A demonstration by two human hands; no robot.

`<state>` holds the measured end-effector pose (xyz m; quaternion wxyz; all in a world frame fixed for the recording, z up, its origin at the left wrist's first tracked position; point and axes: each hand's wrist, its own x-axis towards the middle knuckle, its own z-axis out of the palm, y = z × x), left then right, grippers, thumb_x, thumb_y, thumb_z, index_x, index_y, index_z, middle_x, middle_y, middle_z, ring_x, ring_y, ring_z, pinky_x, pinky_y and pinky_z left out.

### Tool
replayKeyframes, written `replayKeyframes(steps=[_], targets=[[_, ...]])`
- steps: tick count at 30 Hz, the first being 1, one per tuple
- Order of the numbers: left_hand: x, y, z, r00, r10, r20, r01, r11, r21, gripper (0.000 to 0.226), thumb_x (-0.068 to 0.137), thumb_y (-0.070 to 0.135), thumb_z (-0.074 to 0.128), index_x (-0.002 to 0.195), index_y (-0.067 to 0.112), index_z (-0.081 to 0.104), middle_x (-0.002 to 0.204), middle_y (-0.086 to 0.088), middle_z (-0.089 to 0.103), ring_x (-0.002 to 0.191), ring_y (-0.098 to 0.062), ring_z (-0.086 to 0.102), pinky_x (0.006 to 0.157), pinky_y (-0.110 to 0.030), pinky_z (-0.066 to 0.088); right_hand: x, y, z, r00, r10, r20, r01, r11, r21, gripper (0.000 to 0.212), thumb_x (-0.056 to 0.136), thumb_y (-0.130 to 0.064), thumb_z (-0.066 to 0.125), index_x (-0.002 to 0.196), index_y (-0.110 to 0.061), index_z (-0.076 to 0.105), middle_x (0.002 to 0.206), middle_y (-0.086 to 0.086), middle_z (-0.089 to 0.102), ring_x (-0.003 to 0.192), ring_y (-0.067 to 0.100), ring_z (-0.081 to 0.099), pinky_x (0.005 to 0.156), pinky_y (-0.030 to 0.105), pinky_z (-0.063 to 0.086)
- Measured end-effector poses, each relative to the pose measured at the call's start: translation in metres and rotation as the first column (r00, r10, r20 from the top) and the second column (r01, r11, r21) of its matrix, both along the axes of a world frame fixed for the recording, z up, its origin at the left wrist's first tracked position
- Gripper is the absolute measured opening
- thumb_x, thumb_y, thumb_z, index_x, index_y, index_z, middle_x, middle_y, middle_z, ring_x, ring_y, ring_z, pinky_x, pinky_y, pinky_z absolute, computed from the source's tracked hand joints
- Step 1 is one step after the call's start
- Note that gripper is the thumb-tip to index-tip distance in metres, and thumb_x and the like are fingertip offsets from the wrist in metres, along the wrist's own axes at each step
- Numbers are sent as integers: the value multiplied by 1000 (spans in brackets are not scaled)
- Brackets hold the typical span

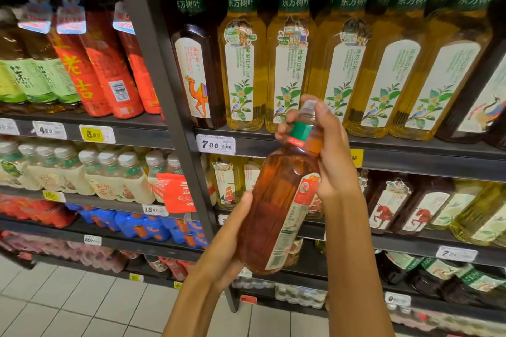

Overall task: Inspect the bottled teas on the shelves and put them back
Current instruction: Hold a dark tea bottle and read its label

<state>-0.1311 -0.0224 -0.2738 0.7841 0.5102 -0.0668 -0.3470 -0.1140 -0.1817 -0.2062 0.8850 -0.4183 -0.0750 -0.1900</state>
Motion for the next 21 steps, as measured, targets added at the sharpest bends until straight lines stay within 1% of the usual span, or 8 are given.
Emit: replayKeyframes(steps=[2,4,7,10,13,16,18,21], targets=[[6,1,2,989,-2,150,-13,995,99,61,74,61,55,119,21,64,116,-14,68,111,-33,63,95,-50,50,1,-2,2,993,-103,-63,93,985,-142,30,92,-33,55,110,-10,53,81,7,68,76,21,68,69,29,56],[10,2,2,942,23,335,-84,982,167,51,71,69,60,102,30,70,101,-5,73,97,-22,69,80,-34,57,2,-3,5,984,-146,-104,114,956,-271,37,83,-40,61,111,-16,54,84,4,70,79,20,70,68,30,57],[13,0,-2,879,18,476,-137,967,215,50,67,72,54,102,40,66,101,2,71,96,-15,68,70,-23,57,3,-3,4,980,-145,-136,111,967,-231,35,80,-38,68,105,-17,55,77,4,67,69,19,69,63,34,57],[11,2,-2,917,21,399,-104,977,188,54,76,78,46,103,37,69,104,2,72,98,-13,69,71,-22,56,3,-3,-1,980,-143,-141,132,988,-86,18,88,-26,66,98,-14,57,68,5,63,56,19,63,59,32,56],[12,5,-3,983,5,182,-27,992,121,53,72,69,46,104,36,72,104,0,74,97,-15,70,73,-29,57,2,-5,-5,996,-26,-89,34,995,91,22,84,-27,64,94,-11,53,65,5,60,50,16,58,57,30,55],[16,5,-8,996,-88,28,88,996,19,62,71,63,66,120,26,65,116,-10,70,104,-27,68,83,-44,56,1,-5,-5,1000,-1,-25,2,997,76,16,89,-26,57,96,-12,55,66,4,59,50,15,58,59,30,54],[16,5,-8,980,-201,-13,200,979,-46,60,69,63,64,118,27,67,116,-16,68,100,-34,68,82,-49,56,0,-4,-3,1000,-4,-1,4,998,62,16,92,-26,52,100,-12,54,67,4,59,52,15,59,61,30,55],[13,2,-11,993,-107,38,108,994,-24,58,62,64,63,109,30,71,112,-14,71,94,-33,70,77,-44,57,-2,-5,0,999,-15,-34,17,998,55,17,94,-26,54,101,-11,55,72,7,63,61,19,64,67,33,57]])
